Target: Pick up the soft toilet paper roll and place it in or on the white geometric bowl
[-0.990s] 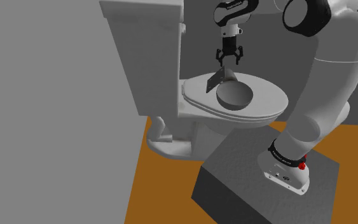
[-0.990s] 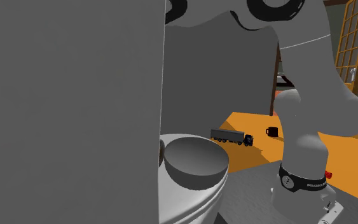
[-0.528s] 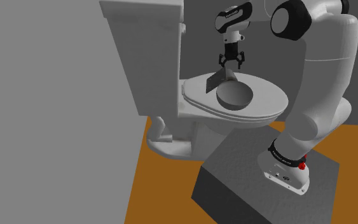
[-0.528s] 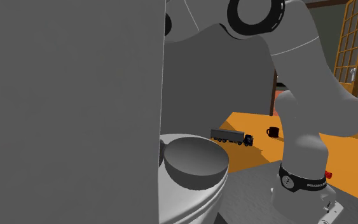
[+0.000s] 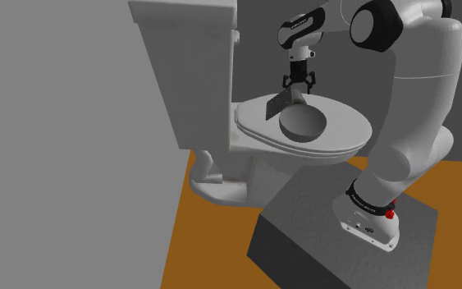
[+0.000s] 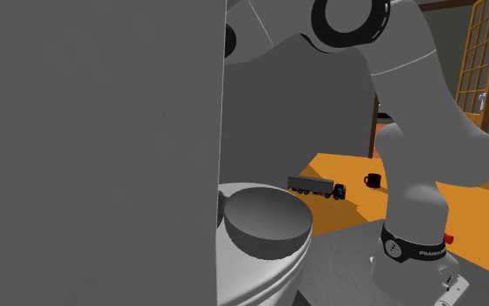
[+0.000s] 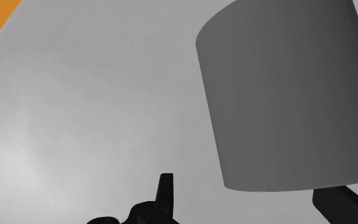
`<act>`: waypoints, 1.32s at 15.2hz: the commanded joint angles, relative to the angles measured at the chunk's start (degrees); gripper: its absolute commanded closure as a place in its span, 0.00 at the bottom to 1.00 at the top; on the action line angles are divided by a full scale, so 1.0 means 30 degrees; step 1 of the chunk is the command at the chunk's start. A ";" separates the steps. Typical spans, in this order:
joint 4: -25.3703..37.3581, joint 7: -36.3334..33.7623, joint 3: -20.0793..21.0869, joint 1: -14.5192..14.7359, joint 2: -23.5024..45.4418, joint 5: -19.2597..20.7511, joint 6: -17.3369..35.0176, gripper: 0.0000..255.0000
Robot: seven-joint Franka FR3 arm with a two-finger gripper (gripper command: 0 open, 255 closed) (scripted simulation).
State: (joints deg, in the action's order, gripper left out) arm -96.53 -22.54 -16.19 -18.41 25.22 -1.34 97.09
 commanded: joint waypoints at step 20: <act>0.0834 -0.0005 -0.0083 0.0048 -0.0681 0.0175 -0.1491 1.00</act>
State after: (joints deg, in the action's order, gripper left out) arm -94.30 -22.53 -16.41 -18.32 23.57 -0.90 93.27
